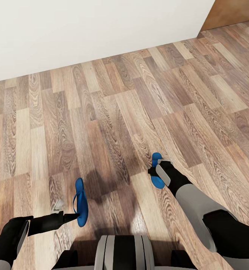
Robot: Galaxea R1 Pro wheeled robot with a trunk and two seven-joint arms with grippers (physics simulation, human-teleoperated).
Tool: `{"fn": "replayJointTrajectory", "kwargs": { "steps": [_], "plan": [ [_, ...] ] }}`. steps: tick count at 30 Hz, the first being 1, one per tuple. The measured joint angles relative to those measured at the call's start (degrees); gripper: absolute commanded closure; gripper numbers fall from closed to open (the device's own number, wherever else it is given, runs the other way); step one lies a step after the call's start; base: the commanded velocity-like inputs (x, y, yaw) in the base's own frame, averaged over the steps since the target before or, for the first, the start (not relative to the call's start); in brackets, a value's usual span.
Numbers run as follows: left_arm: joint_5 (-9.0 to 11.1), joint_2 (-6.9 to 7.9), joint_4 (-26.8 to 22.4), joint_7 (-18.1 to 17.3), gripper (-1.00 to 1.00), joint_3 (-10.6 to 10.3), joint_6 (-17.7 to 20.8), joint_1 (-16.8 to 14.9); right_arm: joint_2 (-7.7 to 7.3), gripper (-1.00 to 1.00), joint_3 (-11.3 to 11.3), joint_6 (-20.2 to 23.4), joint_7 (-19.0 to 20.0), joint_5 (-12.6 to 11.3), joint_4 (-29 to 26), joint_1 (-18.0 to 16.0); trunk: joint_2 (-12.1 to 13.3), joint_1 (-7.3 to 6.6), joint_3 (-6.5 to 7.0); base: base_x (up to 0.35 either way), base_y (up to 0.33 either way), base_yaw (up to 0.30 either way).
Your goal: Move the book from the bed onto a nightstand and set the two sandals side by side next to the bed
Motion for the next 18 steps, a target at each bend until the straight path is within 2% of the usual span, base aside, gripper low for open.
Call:
{"fn": "replayJointTrajectory", "kwargs": {
  "steps": [15,16,18],
  "plan": [
    [0.0,0.08,0.05,0.01,1.0,0.0,0.0,0.0,0.0,-1.0,-0.01,-0.02,0.0,0.03,0.0,-0.01,0.0,0.0,0.0,0.0,0.0,0.0],
    [0.0,0.08,0.06,0.0,1.0,0.0,0.01,0.0,0.0,1.0,-0.03,-0.02,0.0,0.03,0.0,0.0,0.0,0.0,0.0,0.0,0.0,0.0],
    [0.0,0.09,0.07,0.0,1.0,0.0,0.0,0.0,0.0,1.0,-0.03,0.09,-0.03,0.42,0.01,0.0,0.0,0.0,0.0,0.0,0.0,0.0]
  ]
}}
